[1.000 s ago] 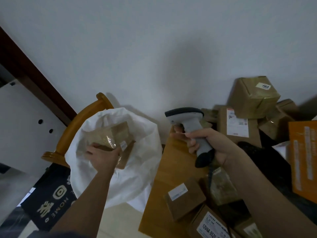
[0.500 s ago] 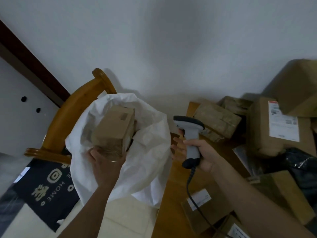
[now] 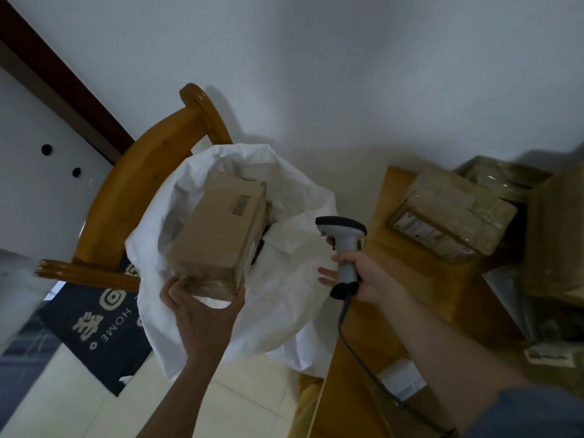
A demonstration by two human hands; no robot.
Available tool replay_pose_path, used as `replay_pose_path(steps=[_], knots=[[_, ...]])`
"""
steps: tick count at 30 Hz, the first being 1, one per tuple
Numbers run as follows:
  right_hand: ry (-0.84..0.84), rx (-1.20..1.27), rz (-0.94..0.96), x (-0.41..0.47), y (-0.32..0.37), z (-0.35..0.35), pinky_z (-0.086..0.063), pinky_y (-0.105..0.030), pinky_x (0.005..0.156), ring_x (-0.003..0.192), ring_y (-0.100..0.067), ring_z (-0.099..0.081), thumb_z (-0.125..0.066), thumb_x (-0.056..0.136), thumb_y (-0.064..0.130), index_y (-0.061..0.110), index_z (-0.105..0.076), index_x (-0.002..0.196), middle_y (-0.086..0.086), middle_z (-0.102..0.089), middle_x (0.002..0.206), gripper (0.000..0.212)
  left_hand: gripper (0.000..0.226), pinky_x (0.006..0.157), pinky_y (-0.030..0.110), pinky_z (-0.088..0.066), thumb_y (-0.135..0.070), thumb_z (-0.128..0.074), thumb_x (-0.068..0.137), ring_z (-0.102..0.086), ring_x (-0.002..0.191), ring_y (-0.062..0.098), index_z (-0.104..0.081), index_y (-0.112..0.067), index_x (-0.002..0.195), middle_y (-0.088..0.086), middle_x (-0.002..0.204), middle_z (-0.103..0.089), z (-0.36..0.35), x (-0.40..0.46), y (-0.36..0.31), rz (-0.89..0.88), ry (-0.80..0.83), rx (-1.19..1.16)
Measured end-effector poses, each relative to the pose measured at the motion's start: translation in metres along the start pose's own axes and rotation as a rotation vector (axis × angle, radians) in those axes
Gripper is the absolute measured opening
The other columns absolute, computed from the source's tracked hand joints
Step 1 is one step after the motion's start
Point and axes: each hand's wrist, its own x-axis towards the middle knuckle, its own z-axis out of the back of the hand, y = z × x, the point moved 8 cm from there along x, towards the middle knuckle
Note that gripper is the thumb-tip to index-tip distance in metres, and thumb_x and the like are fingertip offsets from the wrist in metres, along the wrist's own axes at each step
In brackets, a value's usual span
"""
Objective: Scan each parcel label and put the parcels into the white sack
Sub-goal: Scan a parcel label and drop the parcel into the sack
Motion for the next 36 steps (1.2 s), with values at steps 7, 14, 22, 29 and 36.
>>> replay_pose_path(steps=[7,14,22,29,36], knots=[[-0.059,0.046,-0.019,0.025,-0.007,-0.002,-0.046,-0.044,0.104,0.108,-0.035,-0.060,-0.059,0.085,-0.002,0.011,-0.059,0.119,-0.015,-0.053,0.115,0.037,0.093,0.082,0.029,-0.040,-0.029,-0.096,0.051,-0.045,0.109,0.030,-0.041,0.002,0.119,0.019,0.125,-0.041,-0.001,0.002,0.007,0.001,-0.025,0.012],[-0.015,-0.063,-0.050,0.023,-0.003,-0.009,-0.049,-0.028,0.048,0.054,-0.018,-0.059,-0.055,0.086,-0.004,0.008,-0.061,0.093,-0.007,-0.061,0.073,0.015,0.093,0.082,0.026,-0.039,-0.030,-0.096,0.050,-0.047,0.108,0.029,-0.042,0.000,0.119,0.018,0.124,-0.043,0.002,0.002,0.004,-0.025,-0.024,0.039],[0.045,-0.060,0.083,-0.030,0.023,-0.013,-0.050,-0.031,0.082,0.114,-0.022,-0.062,-0.061,0.085,-0.005,0.013,-0.060,0.121,-0.006,-0.075,0.100,0.041,0.091,0.074,0.037,-0.054,-0.021,-0.097,0.047,-0.049,0.105,0.033,-0.036,-0.008,0.114,0.017,0.130,-0.037,-0.003,-0.002,-0.021,-0.177,0.067,0.123],[0.098,-0.190,0.200,-0.095,0.051,0.002,-0.051,-0.031,0.079,0.103,-0.020,-0.066,-0.058,0.090,0.000,0.018,-0.060,0.124,-0.010,-0.075,0.101,0.038,0.071,0.074,0.040,-0.053,-0.007,-0.085,0.053,-0.051,0.098,0.035,-0.037,-0.010,0.105,0.017,0.119,-0.045,0.009,0.007,-0.062,-0.228,0.033,0.225],[0.071,-0.149,0.344,-0.146,0.091,0.034,-0.050,-0.037,0.083,0.100,-0.022,-0.063,-0.063,0.086,0.001,0.017,-0.060,0.126,-0.008,-0.075,0.097,0.043,0.063,0.095,0.040,-0.049,-0.023,-0.081,0.072,-0.050,0.118,0.027,-0.044,-0.016,0.123,0.004,0.128,-0.047,-0.029,-0.025,-0.108,-0.488,0.425,0.416]])
